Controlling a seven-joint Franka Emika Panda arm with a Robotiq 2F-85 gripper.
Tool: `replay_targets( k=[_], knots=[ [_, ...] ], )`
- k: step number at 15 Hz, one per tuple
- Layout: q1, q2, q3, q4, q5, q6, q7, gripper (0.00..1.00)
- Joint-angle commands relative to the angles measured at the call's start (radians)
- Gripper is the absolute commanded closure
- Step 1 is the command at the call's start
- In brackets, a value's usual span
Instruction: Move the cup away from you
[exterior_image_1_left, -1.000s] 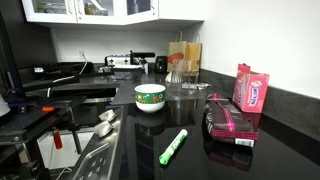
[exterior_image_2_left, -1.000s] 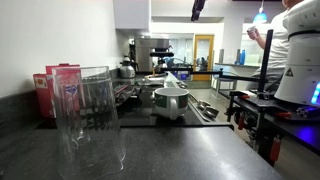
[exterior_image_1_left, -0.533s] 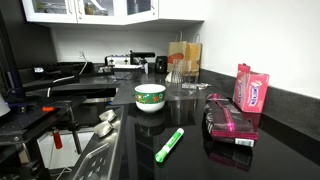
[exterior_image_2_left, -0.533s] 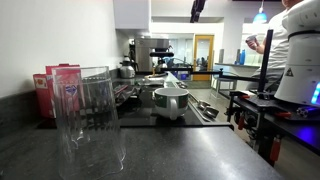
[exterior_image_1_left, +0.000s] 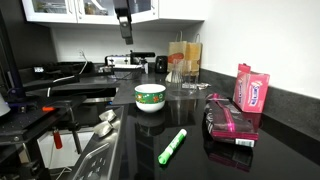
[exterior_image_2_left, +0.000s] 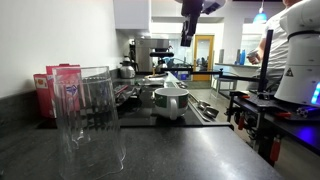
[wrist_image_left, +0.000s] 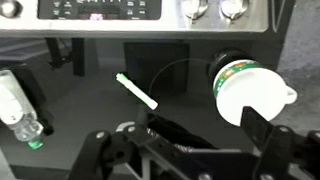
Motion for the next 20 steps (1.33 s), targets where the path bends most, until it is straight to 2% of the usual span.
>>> replay_targets(
  k=[1,4,7,12,16,17,18,20],
  knots=[
    [-0.015,0.184,0.036,0.061,-0.095,0.054,0.096,0.0],
    [0.013,0.347,0.029,0.132,-0.121,0.013,0.105,0.0],
    [0.038,0.467,0.029,0.212,-0.074,0.001,0.077,0.0],
    [0.046,0.561,0.042,0.324,0.017,-0.022,0.032,0.0],
    [0.06,0.618,0.039,0.37,0.001,-0.076,0.029,0.0],
    [0.058,0.635,0.044,0.381,0.009,-0.091,0.014,0.05],
    [0.061,0.648,0.045,0.388,0.004,-0.095,0.007,0.27],
    [0.061,0.671,0.05,0.402,0.006,-0.089,-0.018,0.31]
  ],
)
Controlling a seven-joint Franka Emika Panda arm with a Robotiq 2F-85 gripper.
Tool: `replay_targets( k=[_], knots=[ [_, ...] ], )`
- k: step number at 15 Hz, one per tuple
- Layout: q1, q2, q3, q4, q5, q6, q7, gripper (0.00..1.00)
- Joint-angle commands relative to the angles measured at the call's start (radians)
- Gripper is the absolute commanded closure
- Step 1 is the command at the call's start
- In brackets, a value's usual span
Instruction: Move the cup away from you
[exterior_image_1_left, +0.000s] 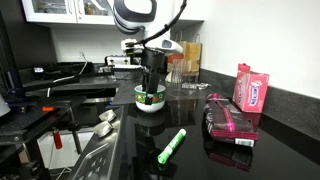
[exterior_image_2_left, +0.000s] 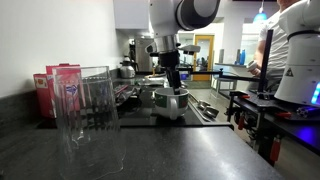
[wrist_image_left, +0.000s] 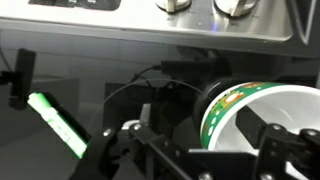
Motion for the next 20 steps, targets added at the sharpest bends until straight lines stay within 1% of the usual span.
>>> replay_targets(
  k=[1,5,9,11,12,13,15,18,20],
  knots=[
    [0.004,0.036,0.004,0.049,0.013,-0.043,-0.052,0.39],
    [-0.005,0.05,0.007,0.062,0.024,-0.048,-0.085,0.71],
    [-0.007,0.044,0.005,0.068,0.026,-0.044,-0.091,0.99],
    [-0.005,0.044,0.002,0.072,0.026,-0.043,-0.08,1.0],
    [-0.004,0.043,0.0,0.072,0.026,-0.044,-0.075,0.97],
    [-0.004,0.042,-0.001,0.075,0.027,-0.042,-0.07,0.98],
    [-0.009,0.041,0.001,0.09,0.04,-0.042,-0.069,0.97],
    [-0.015,0.049,-0.004,0.144,0.066,-0.042,-0.057,0.97],
    [-0.023,0.065,-0.013,0.203,0.087,-0.058,-0.046,0.97]
  ],
)
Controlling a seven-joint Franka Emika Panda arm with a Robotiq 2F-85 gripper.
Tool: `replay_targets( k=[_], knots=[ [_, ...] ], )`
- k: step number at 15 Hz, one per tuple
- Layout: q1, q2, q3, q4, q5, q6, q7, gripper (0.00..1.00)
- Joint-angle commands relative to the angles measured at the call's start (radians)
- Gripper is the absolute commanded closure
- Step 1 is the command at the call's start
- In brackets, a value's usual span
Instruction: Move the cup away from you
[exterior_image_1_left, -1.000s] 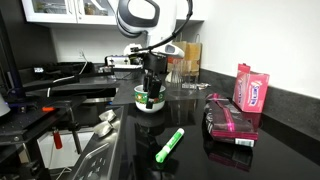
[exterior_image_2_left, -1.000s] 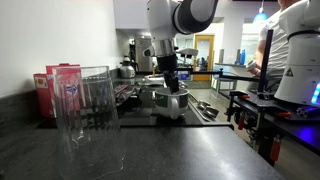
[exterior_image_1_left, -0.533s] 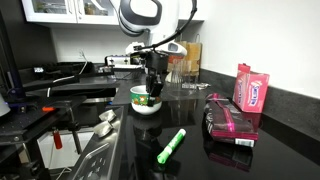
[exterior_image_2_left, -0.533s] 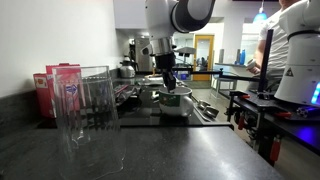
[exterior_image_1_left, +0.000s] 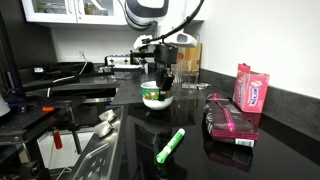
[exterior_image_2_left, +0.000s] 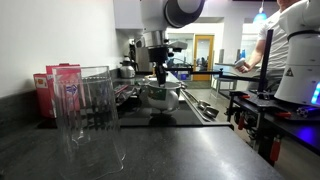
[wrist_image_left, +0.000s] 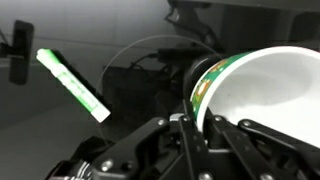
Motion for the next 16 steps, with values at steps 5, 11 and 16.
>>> replay_targets(
  k=[5,11,16],
  knots=[
    [-0.027,0.103,-0.028,0.242,0.077,-0.103,0.04,0.97],
    [-0.01,0.266,-0.019,0.45,0.098,-0.208,0.097,0.97],
    [-0.006,0.358,-0.007,0.589,0.132,-0.316,0.096,0.97]
  ],
)
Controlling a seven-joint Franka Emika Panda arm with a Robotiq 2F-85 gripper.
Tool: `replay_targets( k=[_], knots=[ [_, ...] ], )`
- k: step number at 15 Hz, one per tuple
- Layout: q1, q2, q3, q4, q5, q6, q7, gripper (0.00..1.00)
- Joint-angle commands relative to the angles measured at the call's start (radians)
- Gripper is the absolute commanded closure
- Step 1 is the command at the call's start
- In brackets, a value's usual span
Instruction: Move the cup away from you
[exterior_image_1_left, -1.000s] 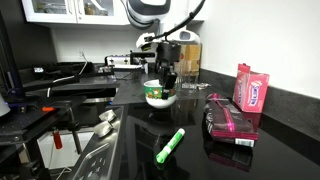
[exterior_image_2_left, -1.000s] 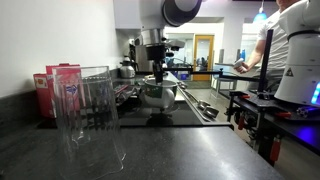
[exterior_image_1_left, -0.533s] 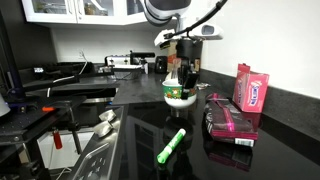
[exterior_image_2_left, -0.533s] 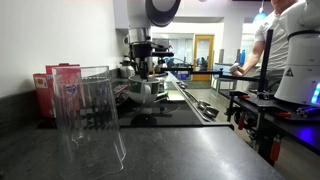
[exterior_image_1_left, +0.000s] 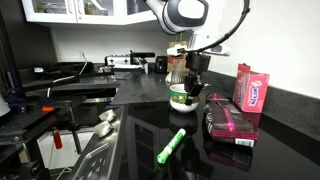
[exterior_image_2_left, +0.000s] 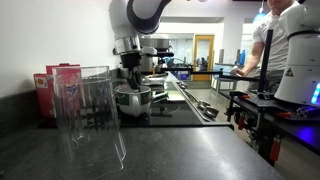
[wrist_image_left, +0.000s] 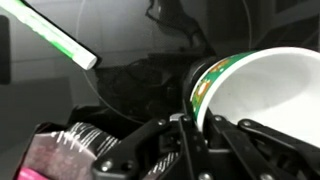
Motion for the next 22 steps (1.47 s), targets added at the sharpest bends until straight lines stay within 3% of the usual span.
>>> replay_targets(
  k=[1,2,3,8,11,12,17,22],
  knots=[
    [0.002,0.045,-0.001,0.096,0.021,-0.096,0.02,0.97],
    [0.003,0.049,-0.003,0.104,0.015,-0.094,0.012,0.65],
    [0.001,0.043,-0.001,0.099,0.006,-0.085,-0.008,0.64],
    [-0.015,-0.073,0.034,0.004,-0.007,0.011,-0.167,0.28],
    [0.013,-0.188,0.004,-0.062,-0.075,0.01,-0.186,0.05],
    [0.025,-0.234,-0.01,-0.098,-0.111,0.036,-0.168,0.0],
    [0.034,-0.494,-0.03,-0.316,-0.248,0.11,-0.096,0.0],
    [0.016,-0.686,-0.019,-0.509,-0.279,0.181,-0.05,0.0]
  ],
)
